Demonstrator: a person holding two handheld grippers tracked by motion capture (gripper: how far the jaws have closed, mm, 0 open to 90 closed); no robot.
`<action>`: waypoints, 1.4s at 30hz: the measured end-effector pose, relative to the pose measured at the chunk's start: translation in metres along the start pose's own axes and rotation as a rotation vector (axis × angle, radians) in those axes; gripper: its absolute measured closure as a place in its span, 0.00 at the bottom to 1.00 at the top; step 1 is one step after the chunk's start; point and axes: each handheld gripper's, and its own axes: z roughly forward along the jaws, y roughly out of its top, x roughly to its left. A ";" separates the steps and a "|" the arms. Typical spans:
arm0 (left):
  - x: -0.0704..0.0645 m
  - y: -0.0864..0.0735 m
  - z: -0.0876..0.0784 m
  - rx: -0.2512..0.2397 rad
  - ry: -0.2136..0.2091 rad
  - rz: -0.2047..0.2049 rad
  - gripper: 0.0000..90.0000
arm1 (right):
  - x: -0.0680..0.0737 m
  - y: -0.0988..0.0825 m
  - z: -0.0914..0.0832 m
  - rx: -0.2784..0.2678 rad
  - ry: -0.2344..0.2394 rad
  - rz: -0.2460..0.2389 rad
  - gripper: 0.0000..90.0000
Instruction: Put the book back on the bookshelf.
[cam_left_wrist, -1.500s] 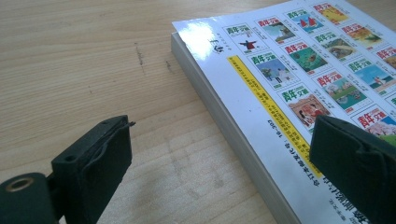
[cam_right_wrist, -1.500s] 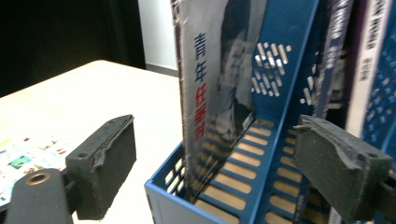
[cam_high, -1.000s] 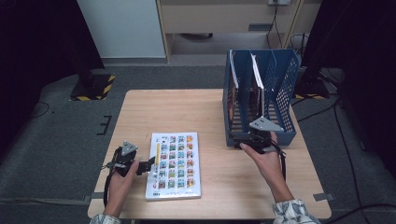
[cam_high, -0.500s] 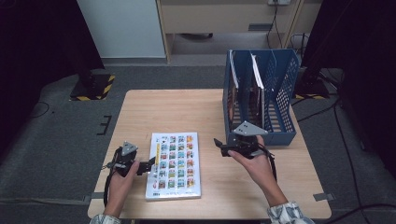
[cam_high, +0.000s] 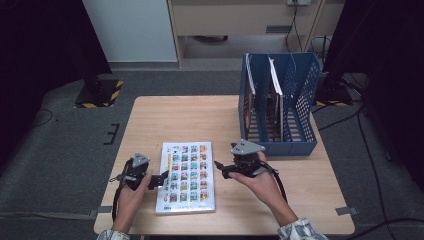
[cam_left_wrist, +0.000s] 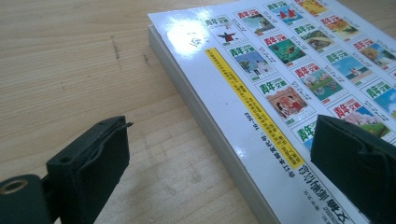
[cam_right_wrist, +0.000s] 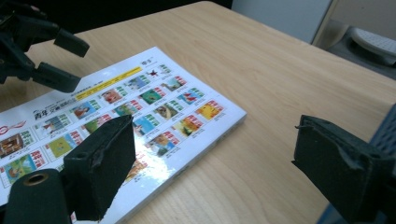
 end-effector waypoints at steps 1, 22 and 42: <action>0.000 0.000 0.000 -0.001 -0.003 -0.003 0.04 | 0.003 -0.001 0.003 0.008 0.008 0.000 0.15; -0.006 -0.003 0.010 0.057 -0.045 -0.008 0.08 | 0.028 -0.028 0.059 0.205 0.081 0.039 0.23; -0.010 -0.005 0.016 0.059 -0.124 -0.056 0.11 | 0.033 -0.038 0.068 0.229 0.110 0.071 0.20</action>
